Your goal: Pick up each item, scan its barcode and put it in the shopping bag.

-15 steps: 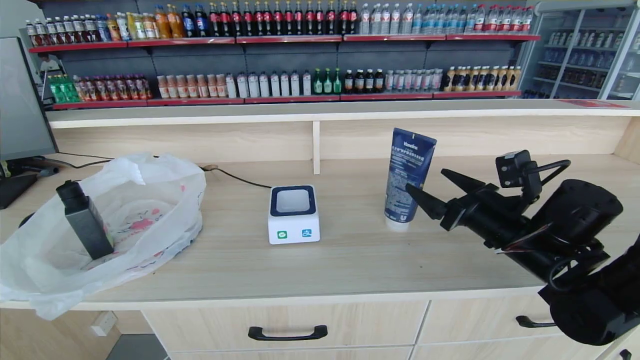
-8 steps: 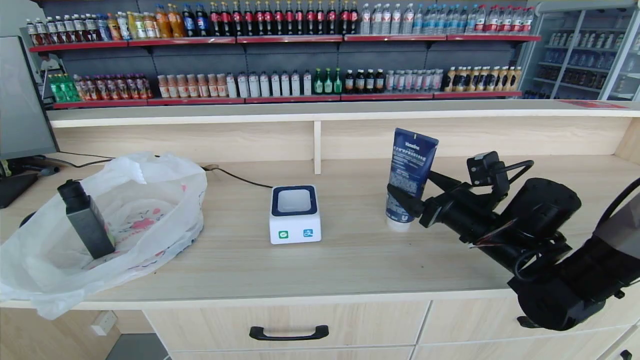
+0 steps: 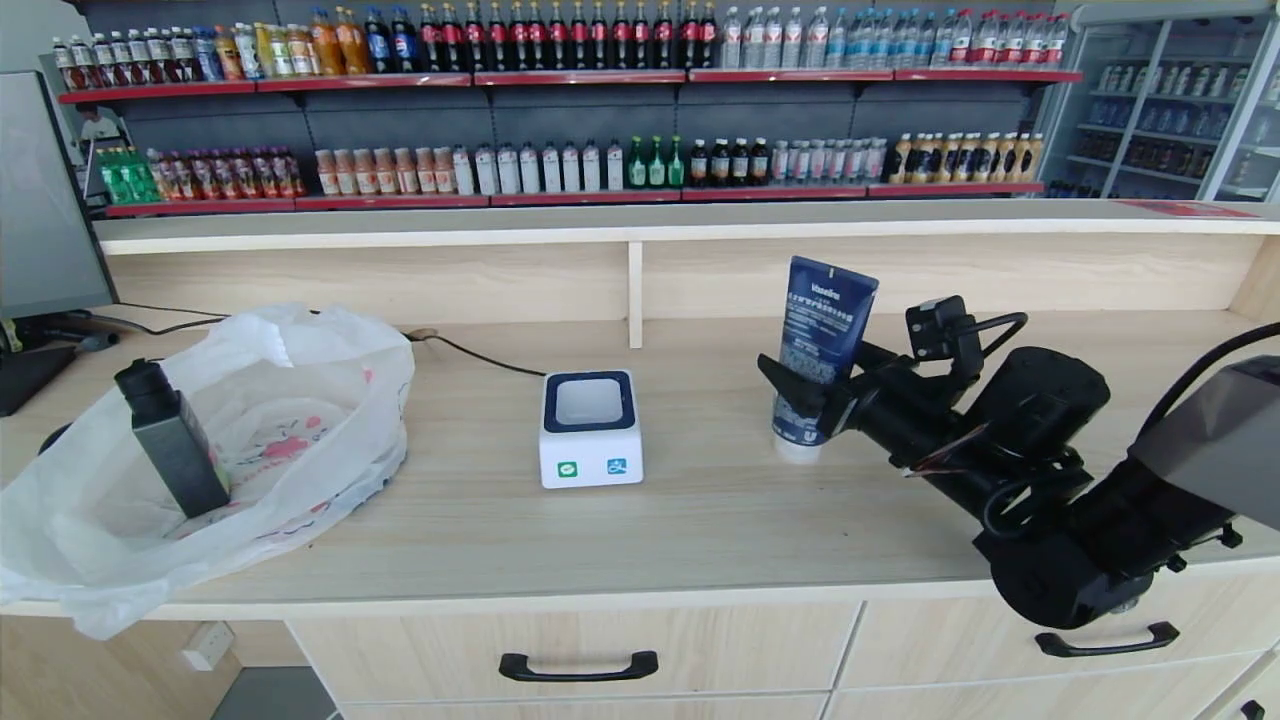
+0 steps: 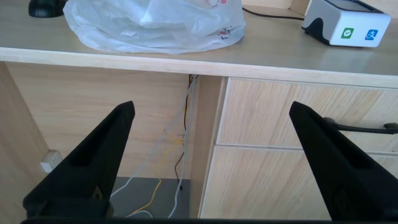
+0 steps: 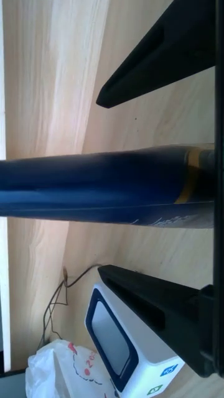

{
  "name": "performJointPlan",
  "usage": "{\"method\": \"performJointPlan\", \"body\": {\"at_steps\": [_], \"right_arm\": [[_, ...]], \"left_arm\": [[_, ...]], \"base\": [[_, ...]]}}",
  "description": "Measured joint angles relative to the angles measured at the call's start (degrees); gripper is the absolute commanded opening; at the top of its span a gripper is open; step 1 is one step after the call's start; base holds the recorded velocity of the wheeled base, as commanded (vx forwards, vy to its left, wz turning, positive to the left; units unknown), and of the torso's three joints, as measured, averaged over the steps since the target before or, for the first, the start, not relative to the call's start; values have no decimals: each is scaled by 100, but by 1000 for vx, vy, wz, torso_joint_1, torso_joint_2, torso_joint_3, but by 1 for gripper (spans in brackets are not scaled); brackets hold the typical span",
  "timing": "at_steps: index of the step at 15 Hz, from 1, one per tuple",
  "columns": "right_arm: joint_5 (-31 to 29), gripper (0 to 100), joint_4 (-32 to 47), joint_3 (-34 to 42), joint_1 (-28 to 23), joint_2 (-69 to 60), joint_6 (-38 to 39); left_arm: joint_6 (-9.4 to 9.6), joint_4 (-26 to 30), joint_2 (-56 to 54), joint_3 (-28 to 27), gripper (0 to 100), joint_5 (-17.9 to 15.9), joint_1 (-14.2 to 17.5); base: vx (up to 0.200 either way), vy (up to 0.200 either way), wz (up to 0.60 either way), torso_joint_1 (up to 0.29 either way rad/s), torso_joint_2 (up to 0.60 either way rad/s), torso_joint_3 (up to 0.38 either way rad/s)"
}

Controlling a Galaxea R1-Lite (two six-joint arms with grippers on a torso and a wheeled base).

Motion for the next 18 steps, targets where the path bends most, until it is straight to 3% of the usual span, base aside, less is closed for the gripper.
{"method": "performJointPlan", "body": {"at_steps": [8,9,18], "right_arm": [[1,100,-37,-262,13,354,-5],[-5,0,-46,-266,7,383,-13],[-361,0,-138,-254,-17,496,52]], "left_arm": [[2,0,0,0,100,0,0],[2,-2,0,0,100,0,0],[2,-6,0,0,100,0,-2]], "base": [[0,0,0,0,0,0],[0,0,0,0,0,0],[0,0,0,0,0,0]]}}
